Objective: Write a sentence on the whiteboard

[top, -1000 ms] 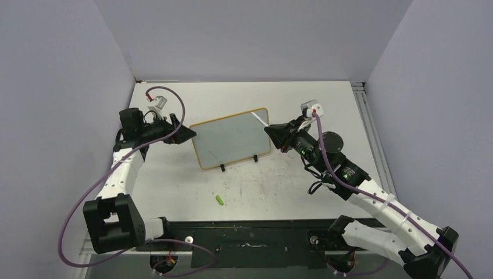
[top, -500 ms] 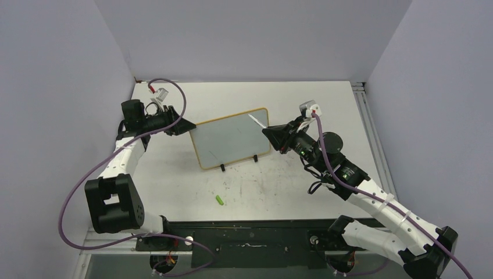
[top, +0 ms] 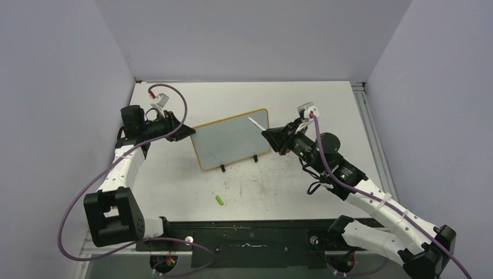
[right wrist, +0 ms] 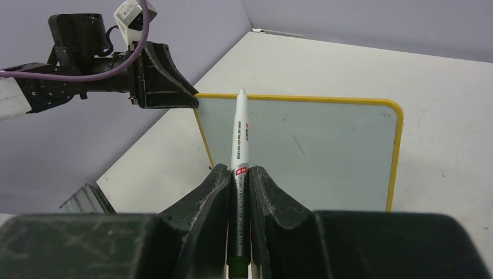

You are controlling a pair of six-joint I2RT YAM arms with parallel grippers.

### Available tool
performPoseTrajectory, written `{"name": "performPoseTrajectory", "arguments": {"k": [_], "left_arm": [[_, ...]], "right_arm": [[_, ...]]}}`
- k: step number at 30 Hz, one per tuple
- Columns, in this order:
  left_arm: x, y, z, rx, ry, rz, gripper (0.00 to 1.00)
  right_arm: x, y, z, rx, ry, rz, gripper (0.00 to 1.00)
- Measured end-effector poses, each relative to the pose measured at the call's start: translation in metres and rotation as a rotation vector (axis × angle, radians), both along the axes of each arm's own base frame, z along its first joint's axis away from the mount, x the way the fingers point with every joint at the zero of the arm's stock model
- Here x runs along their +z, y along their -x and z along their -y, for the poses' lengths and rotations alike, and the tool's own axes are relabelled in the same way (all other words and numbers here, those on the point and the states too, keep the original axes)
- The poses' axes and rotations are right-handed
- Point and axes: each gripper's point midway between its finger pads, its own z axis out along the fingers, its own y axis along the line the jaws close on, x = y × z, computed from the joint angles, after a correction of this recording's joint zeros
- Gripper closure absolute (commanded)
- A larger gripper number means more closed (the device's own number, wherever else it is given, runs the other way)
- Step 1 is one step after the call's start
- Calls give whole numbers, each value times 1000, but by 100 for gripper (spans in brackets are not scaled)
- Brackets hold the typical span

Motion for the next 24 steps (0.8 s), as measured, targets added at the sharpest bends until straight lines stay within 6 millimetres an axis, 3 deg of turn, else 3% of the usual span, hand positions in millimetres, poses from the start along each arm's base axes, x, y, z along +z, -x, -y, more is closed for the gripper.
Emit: {"name": "performPoseTrajectory", "arguments": {"k": [6, 24], "left_arm": [[3, 15, 4, -3, -10, 20, 73], [-7, 16, 2, 15, -34, -5, 89]], "right_arm": [[-6, 1, 0, 4, 7, -9, 95], [0, 6, 4, 4, -11, 0, 95]]}}
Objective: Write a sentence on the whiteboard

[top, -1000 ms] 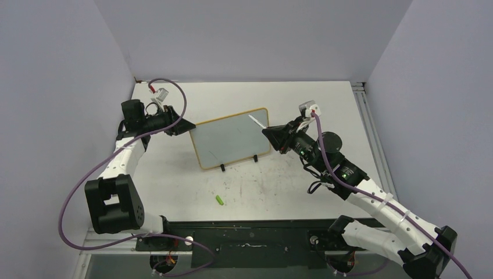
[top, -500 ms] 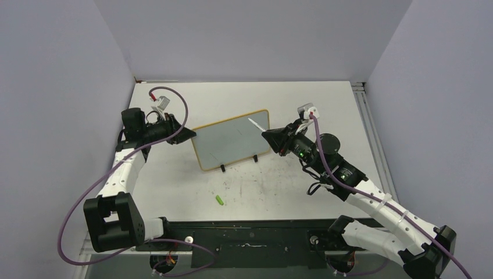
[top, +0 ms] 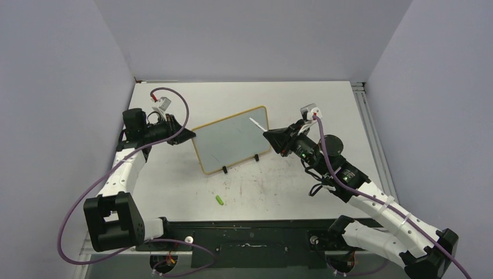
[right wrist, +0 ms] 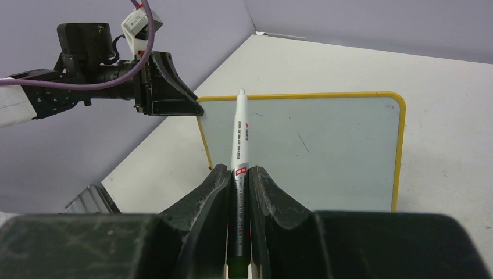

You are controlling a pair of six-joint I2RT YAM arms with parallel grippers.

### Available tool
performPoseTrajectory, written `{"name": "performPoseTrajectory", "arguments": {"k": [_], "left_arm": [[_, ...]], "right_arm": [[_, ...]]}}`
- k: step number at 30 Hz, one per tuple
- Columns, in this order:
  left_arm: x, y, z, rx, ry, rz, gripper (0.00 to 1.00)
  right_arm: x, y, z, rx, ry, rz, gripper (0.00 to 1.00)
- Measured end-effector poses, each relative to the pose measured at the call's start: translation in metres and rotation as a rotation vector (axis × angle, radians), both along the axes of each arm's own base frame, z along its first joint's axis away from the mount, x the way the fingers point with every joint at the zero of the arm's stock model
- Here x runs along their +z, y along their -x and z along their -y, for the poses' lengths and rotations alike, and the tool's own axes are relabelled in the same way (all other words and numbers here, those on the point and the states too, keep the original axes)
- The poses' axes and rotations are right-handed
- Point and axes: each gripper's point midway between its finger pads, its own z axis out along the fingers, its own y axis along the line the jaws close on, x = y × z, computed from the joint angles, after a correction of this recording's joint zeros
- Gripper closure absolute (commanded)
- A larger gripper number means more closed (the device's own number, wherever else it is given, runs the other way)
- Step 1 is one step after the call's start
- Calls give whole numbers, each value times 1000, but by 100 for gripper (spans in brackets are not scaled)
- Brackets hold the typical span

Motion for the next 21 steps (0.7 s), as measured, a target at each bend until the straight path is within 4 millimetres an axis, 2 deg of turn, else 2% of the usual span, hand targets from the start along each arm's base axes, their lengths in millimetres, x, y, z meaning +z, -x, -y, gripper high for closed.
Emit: {"name": "performPoseTrajectory", "arguments": {"k": [14, 21], "left_arm": [[-6, 2, 1, 7, -18, -15, 94], [-6, 9, 7, 6, -34, -5, 94]], "right_arm": [[-6, 1, 0, 0, -4, -21, 95], [-7, 1, 0, -1, -5, -24, 95]]}}
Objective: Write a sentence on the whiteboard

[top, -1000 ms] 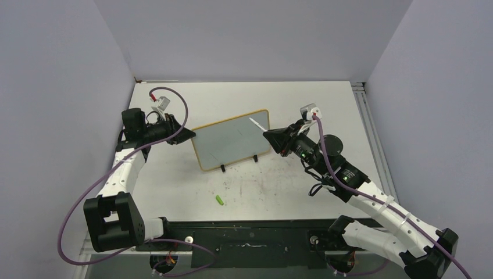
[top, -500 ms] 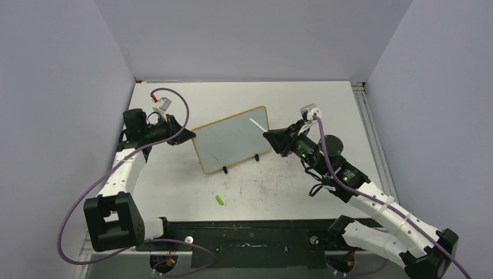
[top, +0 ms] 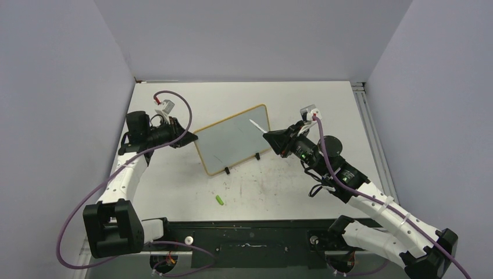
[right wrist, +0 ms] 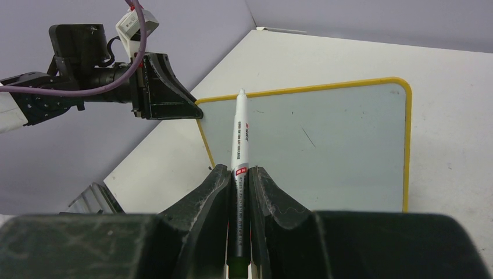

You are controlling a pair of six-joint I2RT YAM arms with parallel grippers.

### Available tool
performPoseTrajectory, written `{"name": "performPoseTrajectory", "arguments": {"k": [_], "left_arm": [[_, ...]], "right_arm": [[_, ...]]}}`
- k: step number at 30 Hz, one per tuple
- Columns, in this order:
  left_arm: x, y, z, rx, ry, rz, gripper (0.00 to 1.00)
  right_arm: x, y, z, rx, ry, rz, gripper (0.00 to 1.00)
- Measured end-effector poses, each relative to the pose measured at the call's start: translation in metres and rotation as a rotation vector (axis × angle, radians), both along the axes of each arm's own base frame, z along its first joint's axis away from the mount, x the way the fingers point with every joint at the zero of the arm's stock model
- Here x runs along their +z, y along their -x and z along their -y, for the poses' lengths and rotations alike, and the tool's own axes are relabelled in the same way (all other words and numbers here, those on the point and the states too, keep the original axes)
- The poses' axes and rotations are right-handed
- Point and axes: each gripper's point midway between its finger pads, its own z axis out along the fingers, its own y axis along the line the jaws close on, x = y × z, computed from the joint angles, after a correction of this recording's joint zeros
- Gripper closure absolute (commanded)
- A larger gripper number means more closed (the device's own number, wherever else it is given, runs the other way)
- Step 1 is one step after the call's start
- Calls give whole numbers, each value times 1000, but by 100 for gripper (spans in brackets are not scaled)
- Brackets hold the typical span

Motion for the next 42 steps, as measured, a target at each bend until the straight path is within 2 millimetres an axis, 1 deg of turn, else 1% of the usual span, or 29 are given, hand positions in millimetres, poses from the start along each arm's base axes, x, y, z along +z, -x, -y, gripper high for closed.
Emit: {"name": "performPoseTrajectory", "arguments": {"k": [5, 7, 8, 10, 11, 15, 19, 21, 26, 30, 35, 38, 42], "left_arm": [[-1, 5, 5, -5, -7, -2, 94], [-1, 6, 5, -3, -8, -4, 92], [-1, 6, 5, -1, -8, -6, 87], [-2, 6, 5, 2, -9, -10, 74], [-2, 6, 5, 4, -7, -14, 71], [-12, 16, 9, 3, 4, -93, 58], [-15, 21, 9, 4, 9, -125, 48], [-15, 21, 9, 6, 8, -127, 46], [-15, 20, 7, 13, 0, -117, 44], [-15, 18, 5, 22, -11, -108, 45], [-6, 13, 4, 23, -22, -74, 46], [-1, 10, 3, 18, -29, -52, 50], [-1, 10, 3, 17, -33, -47, 55]], "right_arm": [[0, 0, 0, 0, -1, 1, 95], [0, 0, 0, 0, -1, 1, 95], [0, 0, 0, 0, -2, 1, 95], [1, 0, 0, 0, -3, 0, 95], [1, 0, 0, 0, -3, -1, 95], [0, 0, 0, 0, -2, -1, 95], [0, 0, 0, 2, 1, 0, 95], [-1, 1, -1, 8, 5, 2, 95], [-4, 0, -2, 17, 30, 14, 95], [-14, -1, -6, 33, 67, 8, 95], [-30, -3, -14, 69, 116, -8, 95], [-39, -2, -21, 98, 133, -21, 95], [-51, -5, -31, 124, 151, -45, 95]]}}
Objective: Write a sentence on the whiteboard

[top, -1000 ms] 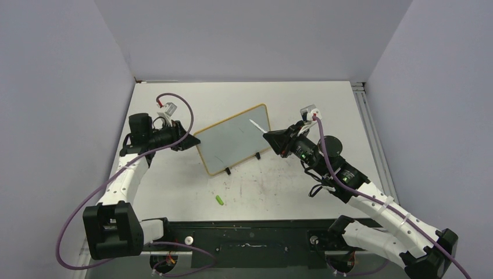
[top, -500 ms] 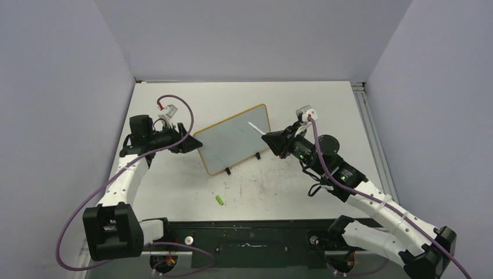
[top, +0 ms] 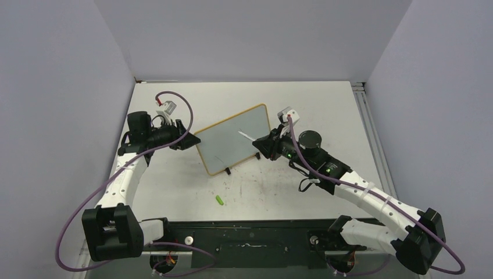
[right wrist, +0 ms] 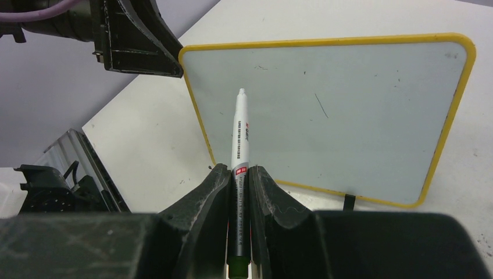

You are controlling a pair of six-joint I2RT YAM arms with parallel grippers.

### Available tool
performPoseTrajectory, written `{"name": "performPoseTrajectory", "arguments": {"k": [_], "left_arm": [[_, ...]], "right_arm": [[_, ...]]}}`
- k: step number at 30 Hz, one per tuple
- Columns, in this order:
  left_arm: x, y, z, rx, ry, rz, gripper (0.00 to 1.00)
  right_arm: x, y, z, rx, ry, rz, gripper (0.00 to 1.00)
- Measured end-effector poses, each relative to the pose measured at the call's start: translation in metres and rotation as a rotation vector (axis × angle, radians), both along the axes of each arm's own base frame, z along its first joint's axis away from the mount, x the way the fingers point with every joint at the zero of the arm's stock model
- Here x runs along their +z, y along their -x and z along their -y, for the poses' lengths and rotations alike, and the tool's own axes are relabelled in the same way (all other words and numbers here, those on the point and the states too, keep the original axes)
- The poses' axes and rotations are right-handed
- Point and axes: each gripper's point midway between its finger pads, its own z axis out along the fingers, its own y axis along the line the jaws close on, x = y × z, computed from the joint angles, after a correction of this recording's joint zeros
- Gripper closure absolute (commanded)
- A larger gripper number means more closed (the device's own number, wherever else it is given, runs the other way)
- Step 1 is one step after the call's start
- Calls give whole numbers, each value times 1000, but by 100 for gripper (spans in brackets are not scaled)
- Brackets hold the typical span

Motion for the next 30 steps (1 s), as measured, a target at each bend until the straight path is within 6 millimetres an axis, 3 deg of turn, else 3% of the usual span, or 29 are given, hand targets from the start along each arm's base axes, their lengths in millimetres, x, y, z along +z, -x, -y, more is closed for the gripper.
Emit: {"name": "performPoseTrajectory", "arguments": {"k": [8, 14, 24, 30], "left_arm": [[3, -1, -2, 15, -12, 15, 66], [3, -1, -3, 21, -17, 19, 72], [4, -2, -5, 36, -28, 24, 70], [4, -2, -6, 40, -31, 27, 70]], "right_arm": [[-7, 8, -16, 19, 21, 25, 95], [-29, 22, -37, 24, 107, 51, 95], [-68, 32, -68, 29, 227, 87, 95], [-67, 25, -86, 22, 224, 115, 95]]}}
